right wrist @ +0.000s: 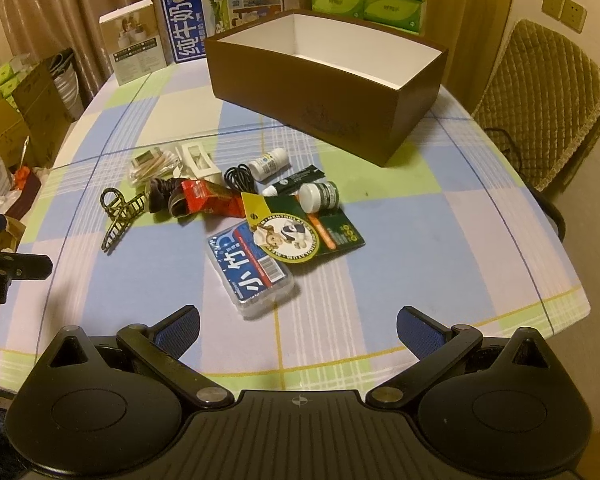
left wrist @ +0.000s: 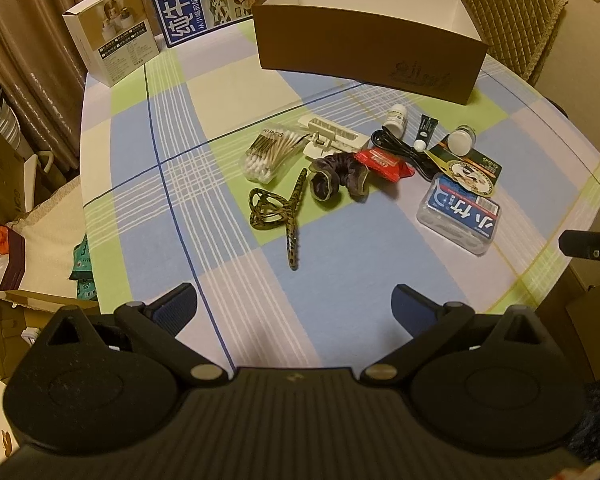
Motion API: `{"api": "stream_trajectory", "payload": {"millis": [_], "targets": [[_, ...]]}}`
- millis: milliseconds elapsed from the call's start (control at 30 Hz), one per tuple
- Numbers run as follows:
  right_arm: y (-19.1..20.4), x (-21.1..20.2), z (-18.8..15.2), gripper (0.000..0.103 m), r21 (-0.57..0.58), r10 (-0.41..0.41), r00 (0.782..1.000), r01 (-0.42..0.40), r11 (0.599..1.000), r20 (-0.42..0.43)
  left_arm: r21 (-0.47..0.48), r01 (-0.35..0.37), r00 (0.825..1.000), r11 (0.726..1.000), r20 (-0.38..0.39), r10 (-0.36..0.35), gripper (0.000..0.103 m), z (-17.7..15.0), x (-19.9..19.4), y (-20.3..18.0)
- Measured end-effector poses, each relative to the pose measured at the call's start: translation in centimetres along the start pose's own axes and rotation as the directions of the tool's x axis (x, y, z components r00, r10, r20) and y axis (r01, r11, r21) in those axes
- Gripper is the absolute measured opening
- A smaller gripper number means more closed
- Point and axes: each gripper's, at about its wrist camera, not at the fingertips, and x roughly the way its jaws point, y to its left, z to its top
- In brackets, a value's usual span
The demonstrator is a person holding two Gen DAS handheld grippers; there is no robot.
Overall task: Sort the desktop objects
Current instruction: 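Move both tools toward the scattered items on the table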
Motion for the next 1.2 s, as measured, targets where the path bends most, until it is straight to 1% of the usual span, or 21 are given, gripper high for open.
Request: {"api": "stream_trajectory", "payload": {"millis": [500, 667, 733, 933, 1200], "targets": [[0.6, 1.0, 1.3, 0.101, -0.016, 0.039, 0.999, -0.039, 0.999, 0.009, -0.024, 0.017, 1.0, 1.0, -0.021, -0.017, 0.102, 0.8, 0.9, 1.1], [0.6, 0.5, 1.8, 0.101, -0.005, 0.064, 0.995, -0.063, 0.998, 0.075, -0.026, 0.027, 0.999, 0.999, -0.027, -0.028, 0.102, 0.9, 1.3, 1.4], [0.7, 0.5, 2.0, 0.101, -0.013, 0.079, 0.993, -0.078, 0.997, 0.088, -0.025, 0.026, 0.999, 0.999, -0.024, -0.027, 0.102, 1.0, 1.5, 1.5], [0.7, 1.5, 2.1, 0.101, -0.007, 0.125, 0.99, -0.125, 0.992, 0.063, -0.025, 0.035, 0.999, 0.999, -0.012, -0.035, 0.102, 1.5, 2.0, 1.7], [0.6, 1.9, 2.2, 0.101, -0.006, 0.128, 0.99, -0.128, 0.992, 0.057, -0.025, 0.038, 0.999, 0.999, -0.016, -0.038, 0.102, 1.9, 2.5, 1.8]]}}
